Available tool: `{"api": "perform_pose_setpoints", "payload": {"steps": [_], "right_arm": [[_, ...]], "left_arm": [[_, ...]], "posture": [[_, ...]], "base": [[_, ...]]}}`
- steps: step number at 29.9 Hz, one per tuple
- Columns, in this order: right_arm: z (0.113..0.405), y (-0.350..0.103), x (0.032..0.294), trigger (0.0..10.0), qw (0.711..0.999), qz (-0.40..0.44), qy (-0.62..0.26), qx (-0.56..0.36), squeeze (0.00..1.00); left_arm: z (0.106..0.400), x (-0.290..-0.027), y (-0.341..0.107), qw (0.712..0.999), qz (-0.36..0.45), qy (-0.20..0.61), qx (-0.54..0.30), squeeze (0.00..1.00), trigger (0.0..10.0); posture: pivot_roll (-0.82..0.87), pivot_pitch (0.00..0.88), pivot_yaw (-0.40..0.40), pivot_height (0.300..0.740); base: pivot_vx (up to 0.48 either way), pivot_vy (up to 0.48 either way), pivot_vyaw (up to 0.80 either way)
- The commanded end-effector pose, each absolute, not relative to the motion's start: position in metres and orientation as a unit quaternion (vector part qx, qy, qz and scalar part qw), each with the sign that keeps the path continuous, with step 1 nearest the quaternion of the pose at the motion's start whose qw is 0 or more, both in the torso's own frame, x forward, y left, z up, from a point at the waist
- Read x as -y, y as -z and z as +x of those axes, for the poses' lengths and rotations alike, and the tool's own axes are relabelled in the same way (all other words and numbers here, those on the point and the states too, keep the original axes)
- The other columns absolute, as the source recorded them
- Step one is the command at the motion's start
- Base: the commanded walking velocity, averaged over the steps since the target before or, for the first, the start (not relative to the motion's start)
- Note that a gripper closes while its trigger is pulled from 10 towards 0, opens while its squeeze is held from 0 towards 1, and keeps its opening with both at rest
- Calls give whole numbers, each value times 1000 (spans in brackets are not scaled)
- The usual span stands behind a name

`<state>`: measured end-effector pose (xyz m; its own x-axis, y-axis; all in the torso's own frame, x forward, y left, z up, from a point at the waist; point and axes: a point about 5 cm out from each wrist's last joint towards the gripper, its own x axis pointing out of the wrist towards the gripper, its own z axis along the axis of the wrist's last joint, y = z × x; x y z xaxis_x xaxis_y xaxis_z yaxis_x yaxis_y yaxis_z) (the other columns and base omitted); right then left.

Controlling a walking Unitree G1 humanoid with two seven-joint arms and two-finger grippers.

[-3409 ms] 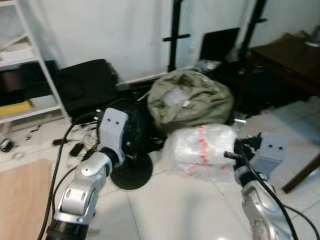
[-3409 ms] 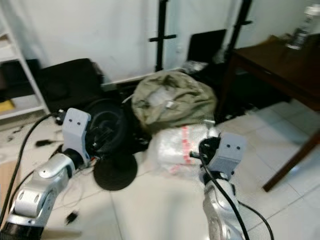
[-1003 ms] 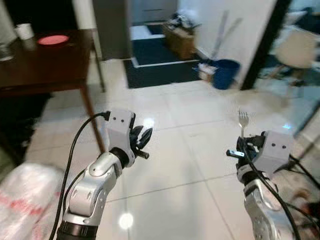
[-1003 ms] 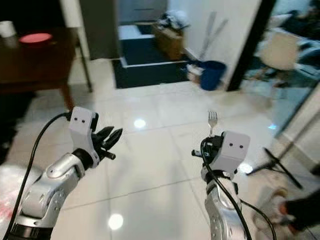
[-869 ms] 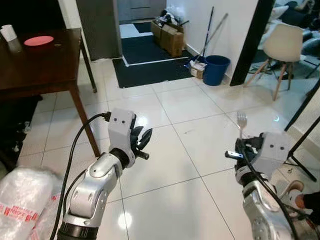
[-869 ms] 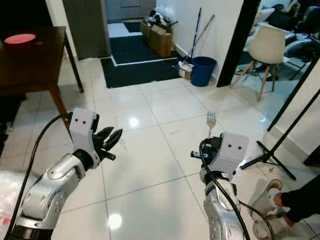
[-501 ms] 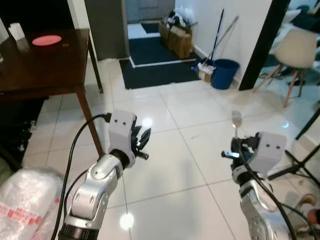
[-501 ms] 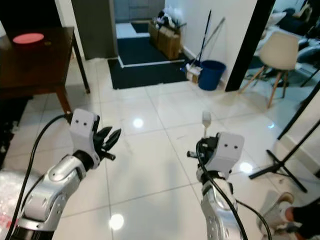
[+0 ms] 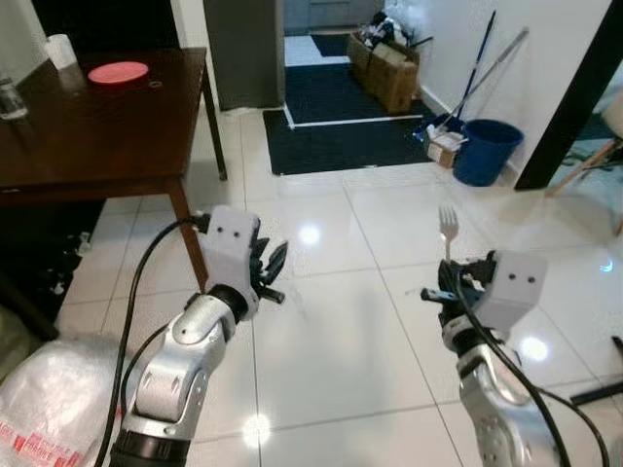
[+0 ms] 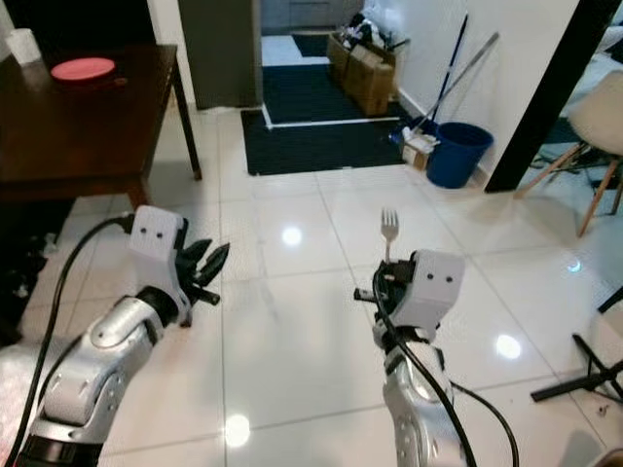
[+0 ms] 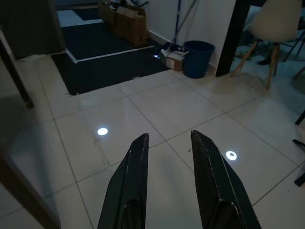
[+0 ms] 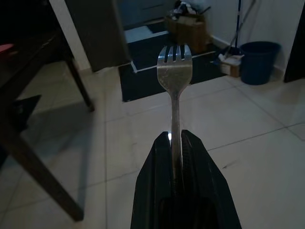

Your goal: Setting the table

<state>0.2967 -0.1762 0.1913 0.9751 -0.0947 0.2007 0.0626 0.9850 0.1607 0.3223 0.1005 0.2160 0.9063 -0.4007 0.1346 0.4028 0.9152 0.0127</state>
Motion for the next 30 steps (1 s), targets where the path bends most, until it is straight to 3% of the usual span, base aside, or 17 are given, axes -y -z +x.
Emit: {"api": "perform_pose_setpoints", "payload": {"steps": [1,8,18,30], "right_arm": [[296,-189,177,10000,992,73,38,101,0],[296,-189,177,10000,992,68,37,101,0],[296,-188,173,10000,992,67,29,100,0],[295,-192,175,10000,990,81,31,112,0]], "left_arm": [[322,-99,-212,977,-6,207,60,0,10000],[322,-100,-212,977,-6,205,60,0,10000],[322,-101,-212,977,-6,203,59,0,10000],[322,-100,-212,977,-7,205,59,0,10000]], "posture": [[38,103,109,740],[38,105,110,740],[39,109,109,740],[34,105,109,740]], "base": [[480,0,0],[480,0,0],[480,0,768],[480,0,0]]}}
